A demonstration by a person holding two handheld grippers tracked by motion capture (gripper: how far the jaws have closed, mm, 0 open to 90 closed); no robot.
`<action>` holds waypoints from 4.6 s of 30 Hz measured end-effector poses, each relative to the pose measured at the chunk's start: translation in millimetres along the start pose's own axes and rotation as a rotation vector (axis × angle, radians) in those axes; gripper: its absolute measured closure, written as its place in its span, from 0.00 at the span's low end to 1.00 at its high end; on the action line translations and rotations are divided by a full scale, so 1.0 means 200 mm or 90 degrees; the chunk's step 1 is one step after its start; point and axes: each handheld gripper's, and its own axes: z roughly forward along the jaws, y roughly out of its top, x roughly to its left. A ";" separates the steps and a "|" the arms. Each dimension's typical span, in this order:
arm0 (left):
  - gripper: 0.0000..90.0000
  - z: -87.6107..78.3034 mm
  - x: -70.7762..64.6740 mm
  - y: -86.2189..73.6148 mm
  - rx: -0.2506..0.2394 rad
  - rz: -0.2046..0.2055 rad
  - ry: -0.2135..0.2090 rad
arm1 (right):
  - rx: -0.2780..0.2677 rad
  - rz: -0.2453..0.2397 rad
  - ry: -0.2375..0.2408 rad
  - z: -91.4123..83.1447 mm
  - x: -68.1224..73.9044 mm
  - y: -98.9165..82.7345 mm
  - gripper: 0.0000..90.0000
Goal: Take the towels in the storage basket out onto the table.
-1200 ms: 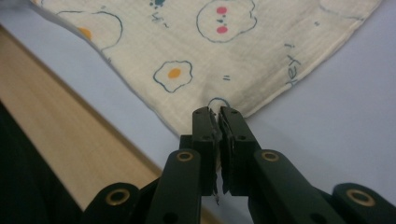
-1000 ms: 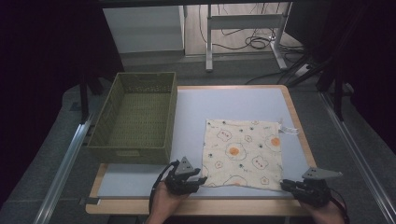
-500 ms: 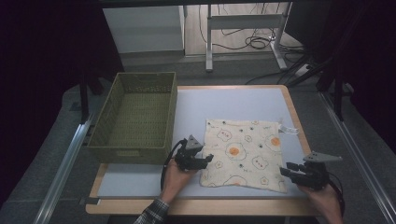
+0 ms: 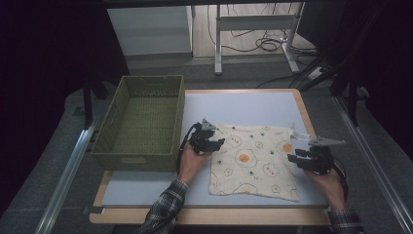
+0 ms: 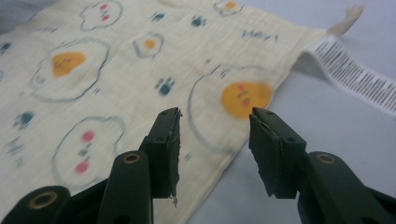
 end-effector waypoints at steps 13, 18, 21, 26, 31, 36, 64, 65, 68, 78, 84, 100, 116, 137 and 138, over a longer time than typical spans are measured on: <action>0.64 0.15 0.14 0.11 0.004 -0.017 0.038 | 0.008 0.002 -0.045 0.19 -0.19 0.27 0.75; 0.66 0.19 0.20 0.12 0.012 -0.034 0.048 | 0.014 0.010 -0.064 0.27 -0.25 0.33 0.75; 0.65 0.22 0.22 0.12 0.019 -0.034 0.064 | 0.023 0.025 -0.079 0.34 -0.32 0.34 0.75; 0.62 0.25 0.23 0.12 0.027 -0.029 0.067 | 0.014 0.039 -0.081 0.37 -0.35 0.32 0.71; 0.61 0.29 0.22 0.11 0.031 -0.024 0.061 | 0.022 0.013 -0.084 0.41 -0.34 0.29 0.71; 0.84 0.30 0.21 0.11 0.034 -0.029 0.034 | 0.035 0.011 -0.102 0.41 -0.32 0.30 0.89; 0.96 0.04 0.08 0.20 -0.052 0.023 0.044 | -0.058 0.018 -0.075 0.15 -0.24 0.37 0.99; 0.96 0.00 0.05 0.18 -0.061 0.031 0.042 | -0.063 0.019 -0.068 0.11 -0.23 0.36 0.99; 0.96 -0.02 0.03 0.15 -0.069 0.030 0.035 | -0.063 0.017 -0.064 0.09 -0.21 0.33 0.98; 0.96 -0.10 -0.07 -0.02 -0.087 0.038 0.002 | -0.073 -0.004 -0.047 -0.05 -0.12 0.14 0.98; 0.96 -0.13 -0.12 -0.12 -0.083 0.043 -0.014 | -0.073 -0.013 -0.036 -0.09 -0.08 0.05 0.98; 0.96 -0.31 -0.23 -0.30 -0.099 0.051 -0.061 | -0.062 -0.054 -0.011 -0.19 0.09 -0.15 0.98; 0.96 -0.43 -0.34 -0.43 -0.100 0.071 -0.080 | -0.044 -0.093 0.008 -0.27 0.24 -0.27 0.98; 0.60 -0.53 -0.29 -0.49 -0.101 0.011 -0.127 | -0.061 -0.032 0.033 -0.45 0.21 -0.36 0.82; 0.57 -0.52 -0.29 -0.48 -0.098 0.012 -0.126 | -0.065 -0.028 0.032 -0.47 0.21 -0.35 0.81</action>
